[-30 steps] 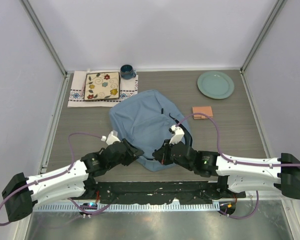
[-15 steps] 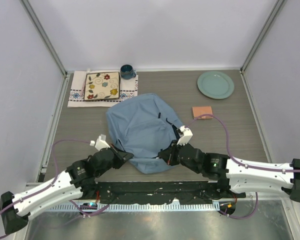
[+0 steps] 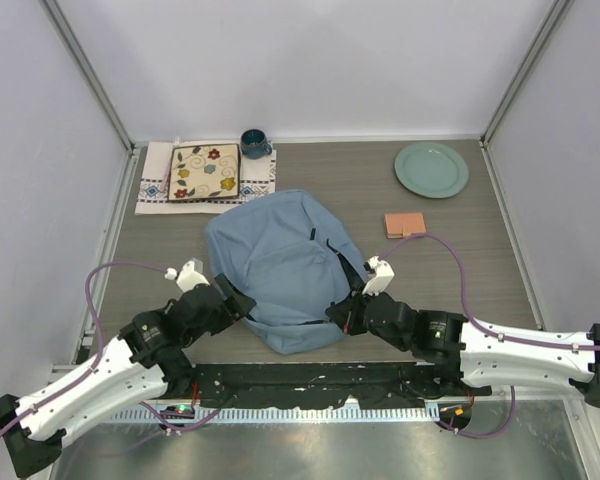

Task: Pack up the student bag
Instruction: Zip the student bag at the center of the board.

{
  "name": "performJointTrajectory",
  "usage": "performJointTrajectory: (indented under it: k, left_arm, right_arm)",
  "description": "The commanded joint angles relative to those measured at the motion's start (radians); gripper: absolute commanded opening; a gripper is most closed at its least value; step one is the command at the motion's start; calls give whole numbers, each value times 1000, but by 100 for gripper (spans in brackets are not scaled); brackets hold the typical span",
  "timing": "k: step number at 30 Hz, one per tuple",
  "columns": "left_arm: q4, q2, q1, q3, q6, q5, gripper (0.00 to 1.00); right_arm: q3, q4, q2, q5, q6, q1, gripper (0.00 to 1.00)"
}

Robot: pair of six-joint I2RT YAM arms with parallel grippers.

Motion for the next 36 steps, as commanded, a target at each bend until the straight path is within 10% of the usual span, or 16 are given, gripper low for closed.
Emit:
performJointTrajectory:
  k: [1, 8, 18, 36]
  left_arm:
    - [-53, 56, 14, 141, 107, 1, 77]
    - [-25, 106, -30, 219, 9, 130, 85]
    - [68, 241, -520, 129, -483, -152, 91]
    - [353, 395, -541, 34, -796, -288, 87]
  right_arm:
    - [3, 59, 25, 3, -6, -2, 1]
    - [0, 108, 48, 5, -1, 0, 1]
    - [-5, 88, 8, 40, 7, 1, 1]
    - [-35, 73, -23, 8, -7, 1, 1]
